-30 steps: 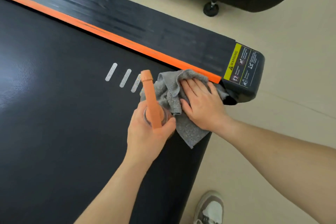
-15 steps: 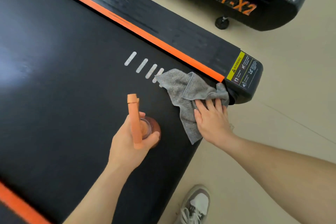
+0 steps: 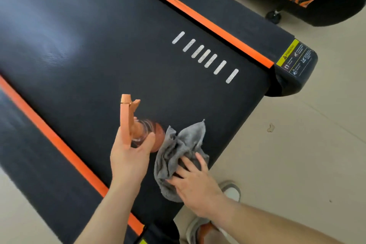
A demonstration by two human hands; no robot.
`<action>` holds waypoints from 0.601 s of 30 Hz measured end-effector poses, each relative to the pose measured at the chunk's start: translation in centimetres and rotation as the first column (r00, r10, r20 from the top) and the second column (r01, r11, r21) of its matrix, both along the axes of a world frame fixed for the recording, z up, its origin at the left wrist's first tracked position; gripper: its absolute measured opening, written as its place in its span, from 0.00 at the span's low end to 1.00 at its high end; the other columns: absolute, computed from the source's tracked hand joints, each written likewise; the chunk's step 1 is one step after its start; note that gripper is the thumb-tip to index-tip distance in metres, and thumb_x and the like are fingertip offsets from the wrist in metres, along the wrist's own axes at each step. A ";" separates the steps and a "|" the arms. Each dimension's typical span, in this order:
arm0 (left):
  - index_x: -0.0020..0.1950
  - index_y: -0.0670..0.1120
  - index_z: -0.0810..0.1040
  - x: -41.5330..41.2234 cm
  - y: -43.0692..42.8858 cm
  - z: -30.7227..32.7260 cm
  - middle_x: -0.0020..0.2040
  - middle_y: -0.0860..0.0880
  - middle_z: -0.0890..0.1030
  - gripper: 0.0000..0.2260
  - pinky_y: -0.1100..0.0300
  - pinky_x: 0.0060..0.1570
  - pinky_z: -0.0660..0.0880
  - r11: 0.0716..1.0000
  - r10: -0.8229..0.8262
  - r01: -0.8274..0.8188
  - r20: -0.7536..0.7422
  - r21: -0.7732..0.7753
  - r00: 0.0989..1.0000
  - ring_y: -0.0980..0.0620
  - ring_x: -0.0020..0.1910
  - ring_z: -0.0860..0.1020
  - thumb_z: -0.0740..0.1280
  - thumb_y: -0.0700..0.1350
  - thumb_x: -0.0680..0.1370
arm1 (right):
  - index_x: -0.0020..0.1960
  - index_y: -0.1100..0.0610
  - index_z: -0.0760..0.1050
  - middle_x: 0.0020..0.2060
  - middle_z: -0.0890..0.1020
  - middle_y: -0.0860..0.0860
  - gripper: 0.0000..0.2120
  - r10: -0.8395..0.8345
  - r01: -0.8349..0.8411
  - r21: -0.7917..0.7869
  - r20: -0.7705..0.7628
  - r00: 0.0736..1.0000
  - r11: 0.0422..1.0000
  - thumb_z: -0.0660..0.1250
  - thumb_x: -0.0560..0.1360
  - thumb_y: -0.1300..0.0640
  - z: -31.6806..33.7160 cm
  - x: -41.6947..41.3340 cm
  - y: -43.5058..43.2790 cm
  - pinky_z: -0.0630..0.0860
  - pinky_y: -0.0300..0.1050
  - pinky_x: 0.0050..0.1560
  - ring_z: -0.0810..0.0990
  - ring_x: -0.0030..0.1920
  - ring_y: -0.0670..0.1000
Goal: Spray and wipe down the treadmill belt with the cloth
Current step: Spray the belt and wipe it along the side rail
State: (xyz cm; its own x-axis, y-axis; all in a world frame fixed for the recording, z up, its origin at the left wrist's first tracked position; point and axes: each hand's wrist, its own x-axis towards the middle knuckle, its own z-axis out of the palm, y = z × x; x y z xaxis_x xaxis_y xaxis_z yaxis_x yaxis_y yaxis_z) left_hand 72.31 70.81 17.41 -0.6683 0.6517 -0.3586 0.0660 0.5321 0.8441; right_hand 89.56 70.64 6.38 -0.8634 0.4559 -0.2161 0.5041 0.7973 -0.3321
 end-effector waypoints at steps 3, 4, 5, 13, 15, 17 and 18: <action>0.56 0.84 0.63 0.2 -0.8 1.6 0.51 0.72 0.76 0.39 0.65 0.52 0.70 0.999 -0.032 0.032 -0.030 -0.003 0.999 0.61 0.54 0.76 0.72 0.37 0.75 | 0.54 0.40 0.80 0.55 0.82 0.38 0.13 -0.074 0.071 -0.050 -0.065 0.995 0.996 0.64 0.72 0.51 0.2 -0.2 1.3 0.61 0.54 0.64 0.70 0.65 0.47; 0.55 0.86 0.62 0.4 -1.1 2.8 0.52 0.72 0.75 0.41 0.66 0.51 0.69 0.999 -0.031 0.031 -0.048 0.007 0.998 0.60 0.54 0.76 0.71 0.36 0.75 | 0.54 0.43 0.82 0.55 0.82 0.41 0.14 -0.256 0.233 -0.188 -0.102 0.961 0.954 0.61 0.75 0.54 1.6 -0.8 2.4 0.65 0.52 0.62 0.72 0.63 0.46; 0.56 0.86 0.60 0.9 -1.2 4.0 0.53 0.71 0.75 0.42 0.67 0.50 0.69 0.999 -0.024 0.026 -0.058 0.023 0.998 0.60 0.54 0.76 0.70 0.35 0.75 | 0.55 0.47 0.82 0.55 0.83 0.44 0.16 -0.483 0.432 -0.376 -0.048 0.874 0.819 0.58 0.78 0.58 3.3 -1.3 3.8 0.68 0.49 0.60 0.75 0.61 0.48; 0.55 0.82 0.68 5.7 1.7 12.4 0.49 0.60 0.80 0.39 0.68 0.37 0.77 0.960 -0.202 0.200 -0.011 0.197 0.979 0.56 0.41 0.79 0.70 0.33 0.76 | 0.56 0.35 0.78 0.57 0.80 0.46 0.22 -0.884 0.397 -0.914 0.118 0.451 0.080 0.66 0.66 0.57 19.3 1.6 12.7 0.75 0.56 0.65 0.79 0.60 0.52; 0.55 0.77 0.68 7.3 2.5 13.1 0.51 0.58 0.80 0.30 0.53 0.43 0.81 0.940 -0.296 0.293 -0.011 0.172 0.955 0.50 0.43 0.80 0.71 0.39 0.76 | 0.61 0.29 0.72 0.62 0.77 0.46 0.32 -0.815 0.305 -0.937 0.041 0.578 0.169 0.69 0.60 0.52 23.1 2.5 13.8 0.72 0.56 0.68 0.77 0.62 0.51; 0.56 0.74 0.68 9.9 3.9 14.9 0.53 0.58 0.81 0.23 0.45 0.47 0.81 0.919 -0.378 0.379 -0.029 0.111 0.925 0.51 0.47 0.82 0.71 0.46 0.74 | 0.66 0.28 0.66 0.64 0.75 0.47 0.39 -0.722 0.211 -0.954 -0.010 0.692 0.215 0.73 0.60 0.52 26.5 4.9 15.0 0.73 0.57 0.67 0.77 0.63 0.51; 0.56 0.73 0.68 11.2 4.9 15.8 0.53 0.57 0.82 0.21 0.44 0.47 0.81 0.915 -0.391 0.391 -0.021 0.098 0.920 0.52 0.48 0.82 0.70 0.48 0.74 | 0.69 0.28 0.62 0.64 0.75 0.47 0.43 -0.661 0.193 -0.951 -0.017 0.751 0.243 0.75 0.61 0.52 28.2 6.1 15.8 0.74 0.56 0.66 0.77 0.64 0.50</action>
State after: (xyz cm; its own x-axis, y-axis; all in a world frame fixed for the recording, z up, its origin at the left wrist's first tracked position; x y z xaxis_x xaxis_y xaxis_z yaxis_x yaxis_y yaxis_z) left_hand 83.50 75.75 33.21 -0.3535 0.8930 -0.2786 0.2528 0.3779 0.8907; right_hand 95.69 86.46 34.61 -0.6969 0.5278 -0.4856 0.3220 -0.3748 -0.8694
